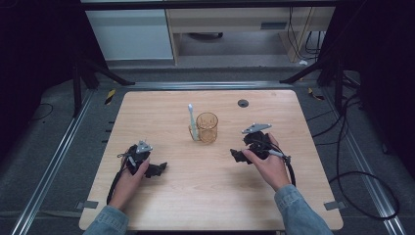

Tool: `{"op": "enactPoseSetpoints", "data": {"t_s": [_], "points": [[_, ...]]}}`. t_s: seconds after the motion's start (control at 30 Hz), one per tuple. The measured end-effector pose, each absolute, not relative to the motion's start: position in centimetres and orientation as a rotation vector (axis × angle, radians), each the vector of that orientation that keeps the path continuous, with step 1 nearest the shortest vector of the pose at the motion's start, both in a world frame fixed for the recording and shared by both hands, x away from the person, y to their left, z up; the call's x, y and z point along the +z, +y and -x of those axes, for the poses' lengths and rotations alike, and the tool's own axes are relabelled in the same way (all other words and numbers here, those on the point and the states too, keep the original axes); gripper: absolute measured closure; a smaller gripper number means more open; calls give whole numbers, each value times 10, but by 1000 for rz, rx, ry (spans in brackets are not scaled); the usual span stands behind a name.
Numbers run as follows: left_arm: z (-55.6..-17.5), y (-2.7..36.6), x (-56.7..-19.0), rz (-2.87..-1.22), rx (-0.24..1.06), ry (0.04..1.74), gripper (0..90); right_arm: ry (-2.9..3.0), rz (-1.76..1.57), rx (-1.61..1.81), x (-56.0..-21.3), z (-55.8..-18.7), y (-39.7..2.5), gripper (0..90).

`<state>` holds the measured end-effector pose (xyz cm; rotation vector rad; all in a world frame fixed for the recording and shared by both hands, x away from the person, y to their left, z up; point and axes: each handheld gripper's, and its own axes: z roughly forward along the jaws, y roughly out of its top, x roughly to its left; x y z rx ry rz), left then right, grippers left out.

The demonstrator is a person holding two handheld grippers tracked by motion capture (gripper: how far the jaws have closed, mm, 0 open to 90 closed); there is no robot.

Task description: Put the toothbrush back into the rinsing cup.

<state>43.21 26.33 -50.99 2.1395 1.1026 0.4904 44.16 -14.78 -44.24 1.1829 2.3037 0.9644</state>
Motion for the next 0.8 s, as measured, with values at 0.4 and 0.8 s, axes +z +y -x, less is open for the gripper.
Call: {"op": "enactPoseSetpoints", "data": {"t_s": [0.4,0.8], "points": [[-432,263,-510,-2137,489,1107,0,2220,-1294,891,-452,-438,-204,68],[-432,263,-510,-2137,489,1108,0,2224,-1339,818,-475,-437,-231,93]]}}
